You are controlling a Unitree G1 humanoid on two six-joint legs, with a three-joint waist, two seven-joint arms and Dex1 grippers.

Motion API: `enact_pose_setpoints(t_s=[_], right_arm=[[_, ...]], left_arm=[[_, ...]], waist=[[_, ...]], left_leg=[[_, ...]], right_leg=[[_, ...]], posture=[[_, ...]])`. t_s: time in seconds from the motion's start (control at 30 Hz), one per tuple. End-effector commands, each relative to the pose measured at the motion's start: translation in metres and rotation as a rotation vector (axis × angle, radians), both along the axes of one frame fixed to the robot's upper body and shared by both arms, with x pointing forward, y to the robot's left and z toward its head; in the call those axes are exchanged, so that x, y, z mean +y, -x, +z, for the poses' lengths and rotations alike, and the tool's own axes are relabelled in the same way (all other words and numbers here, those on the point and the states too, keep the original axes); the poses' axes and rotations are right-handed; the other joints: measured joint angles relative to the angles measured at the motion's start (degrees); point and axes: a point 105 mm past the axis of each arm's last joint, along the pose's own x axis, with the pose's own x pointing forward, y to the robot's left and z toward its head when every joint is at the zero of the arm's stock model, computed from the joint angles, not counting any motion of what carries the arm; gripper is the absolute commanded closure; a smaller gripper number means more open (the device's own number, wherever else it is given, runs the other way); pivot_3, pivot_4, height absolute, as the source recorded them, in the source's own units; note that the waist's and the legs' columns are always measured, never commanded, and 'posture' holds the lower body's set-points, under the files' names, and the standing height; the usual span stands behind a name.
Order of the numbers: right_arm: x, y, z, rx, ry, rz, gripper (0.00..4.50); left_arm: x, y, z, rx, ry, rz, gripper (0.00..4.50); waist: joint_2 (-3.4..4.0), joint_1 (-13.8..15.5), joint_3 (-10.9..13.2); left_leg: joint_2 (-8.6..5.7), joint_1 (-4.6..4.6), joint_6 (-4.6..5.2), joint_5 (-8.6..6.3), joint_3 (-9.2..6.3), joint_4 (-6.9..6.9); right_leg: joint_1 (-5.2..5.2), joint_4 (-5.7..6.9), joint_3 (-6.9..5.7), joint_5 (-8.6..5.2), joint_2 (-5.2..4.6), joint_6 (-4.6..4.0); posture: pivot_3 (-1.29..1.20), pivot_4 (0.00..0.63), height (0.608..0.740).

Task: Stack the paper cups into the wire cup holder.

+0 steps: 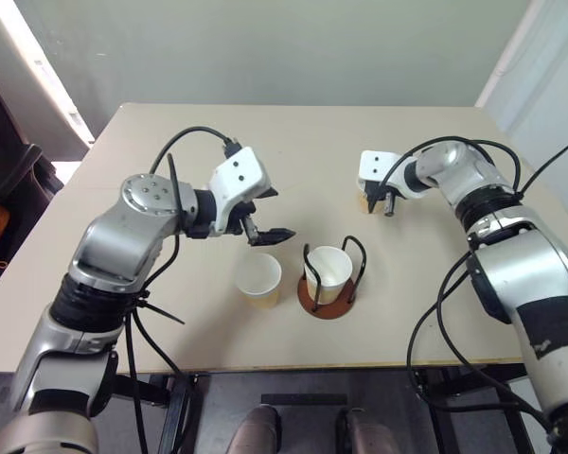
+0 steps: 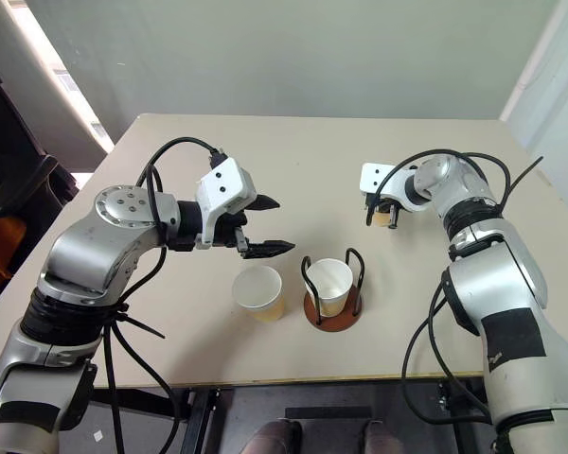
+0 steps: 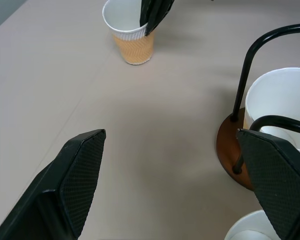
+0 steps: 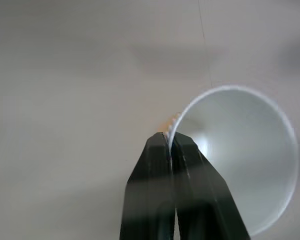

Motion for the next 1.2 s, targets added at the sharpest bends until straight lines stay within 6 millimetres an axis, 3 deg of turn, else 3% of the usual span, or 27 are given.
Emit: enact_pose_setpoints(t_s=[0.03,0.1,0.23,0.33,0.4,0.53,0.77,1.2], right_arm=[[0.003,0.004,0.047,-0.091,0.004,0.085,4.48],[0.007,0.015,0.069,-0.087,0.0,0.177,4.48],[0.027,0.056,0.112,-0.037,-0.053,0.444,4.48],[0.042,0.086,0.127,-0.059,-0.07,0.597,4.48],[0.05,0.107,0.125,-0.041,-0.054,0.682,4.48],[0.058,0.14,0.108,0.021,0.013,0.794,4.48],[0.069,0.174,0.081,0.119,0.091,0.916,4.48],[0.076,0.173,0.061,0.15,0.159,0.95,4.48]], left_arm=[[0.004,-0.001,0.02,-0.087,-0.011,-0.01,0.0],[0.006,0.001,0.025,-0.094,-0.01,-0.037,0.0],[0.01,0.022,0.039,-0.092,0.0,-0.163,0.0],[0.024,0.032,0.053,-0.102,0.004,-0.21,0.0],[0.036,0.038,0.061,-0.084,0.018,-0.232,0.0],[0.054,0.057,0.054,-0.008,-0.062,-0.312,0.0],[0.053,0.062,0.036,0.049,-0.097,-0.324,0.0],[0.048,0.065,0.021,0.076,-0.133,-0.319,0.0]], waist=[[0.03,0.01,0.02],[0.04,0.01,0.03],[0.04,-0.12,0.04],[0.05,-0.29,0.04],[0.03,-0.21,0.03],[0.03,-0.21,0.03],[0.03,-0.43,0.03],[0.0,-0.81,0.01]], left_leg=[[0.0,0.0,0.0,0.0,0.0,0.0],[0.0,-0.01,0.0,0.0,0.0,-0.01],[0.02,-0.16,-0.1,0.01,0.02,-0.05],[0.13,-0.27,-0.23,0.01,0.0,-0.05],[0.24,-0.32,-0.29,0.05,-0.02,0.0],[0.48,-0.33,-0.31,0.07,0.0,0.06],[0.67,-0.24,0.08,-0.11,0.0,0.05],[0.71,0.16,0.36,0.03,0.01,0.06]], right_leg=[[0.0,0.0,0.0,0.0,0.0,0.0],[-0.03,0.0,0.0,0.0,0.0,0.0],[-0.15,0.0,0.0,-0.03,0.08,-0.04],[-0.18,-0.02,0.0,-0.03,0.24,-0.05],[-0.18,-0.04,0.0,-0.11,0.37,-0.17],[-0.14,-0.08,0.04,-0.24,0.57,-0.36],[-0.21,0.03,0.01,-0.63,0.62,-0.92],[-0.14,0.53,0.06,-0.53,0.67,-1.15]], posture=[[0.0,0.15,0.74],[0.0,0.15,0.74],[0.0,0.15,0.74],[0.0,0.15,0.74],[0.0,0.15,0.74],[0.0,0.15,0.74],[0.0,0.15,0.74],[0.0,0.15,0.74]])
